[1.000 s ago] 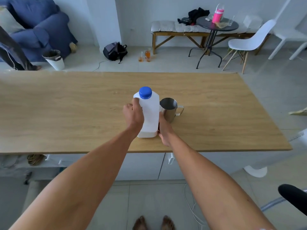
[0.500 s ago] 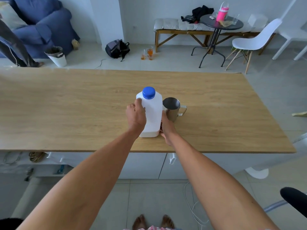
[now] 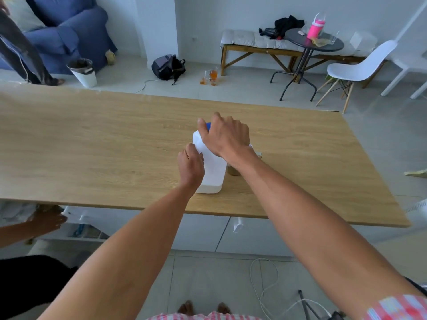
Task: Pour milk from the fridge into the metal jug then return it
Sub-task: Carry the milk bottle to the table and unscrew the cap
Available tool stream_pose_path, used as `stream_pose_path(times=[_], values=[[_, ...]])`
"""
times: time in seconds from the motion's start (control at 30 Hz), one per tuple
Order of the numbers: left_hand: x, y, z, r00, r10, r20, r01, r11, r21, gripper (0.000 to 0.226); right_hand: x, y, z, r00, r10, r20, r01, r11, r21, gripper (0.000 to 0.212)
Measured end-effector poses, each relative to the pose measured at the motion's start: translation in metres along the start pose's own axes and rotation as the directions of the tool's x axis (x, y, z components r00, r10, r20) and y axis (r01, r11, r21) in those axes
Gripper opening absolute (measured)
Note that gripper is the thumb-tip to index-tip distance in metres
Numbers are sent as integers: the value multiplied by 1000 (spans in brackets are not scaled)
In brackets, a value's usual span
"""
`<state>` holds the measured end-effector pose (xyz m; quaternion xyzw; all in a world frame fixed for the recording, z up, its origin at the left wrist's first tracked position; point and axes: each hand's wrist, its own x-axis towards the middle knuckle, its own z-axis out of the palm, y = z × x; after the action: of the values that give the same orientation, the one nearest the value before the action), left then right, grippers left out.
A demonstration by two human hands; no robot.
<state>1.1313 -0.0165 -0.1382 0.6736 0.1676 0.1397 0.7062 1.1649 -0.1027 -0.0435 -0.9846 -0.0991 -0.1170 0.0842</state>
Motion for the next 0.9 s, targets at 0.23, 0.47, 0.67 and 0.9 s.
stream_pose_path(times=[0.23, 0.47, 0.67, 0.9], values=[[2, 1, 6, 993, -22, -113, 29, 998, 61, 32, 14, 9, 12, 943, -327, -57, 312, 932, -184, 41], [2, 8, 9, 986, 98, -136, -69, 977, 203, 21, 28, 19, 12, 869, -492, -62, 483, 868, -118, 36], [4, 7, 13, 976, 92, -199, -59, 985, 165, 47, 35, 24, 16, 841, -533, -99, 525, 846, -95, 35], [2, 9, 14, 978, 89, -186, -68, 991, 116, 39, 40, 26, 22, 824, -553, -125, 553, 832, -35, 37]])
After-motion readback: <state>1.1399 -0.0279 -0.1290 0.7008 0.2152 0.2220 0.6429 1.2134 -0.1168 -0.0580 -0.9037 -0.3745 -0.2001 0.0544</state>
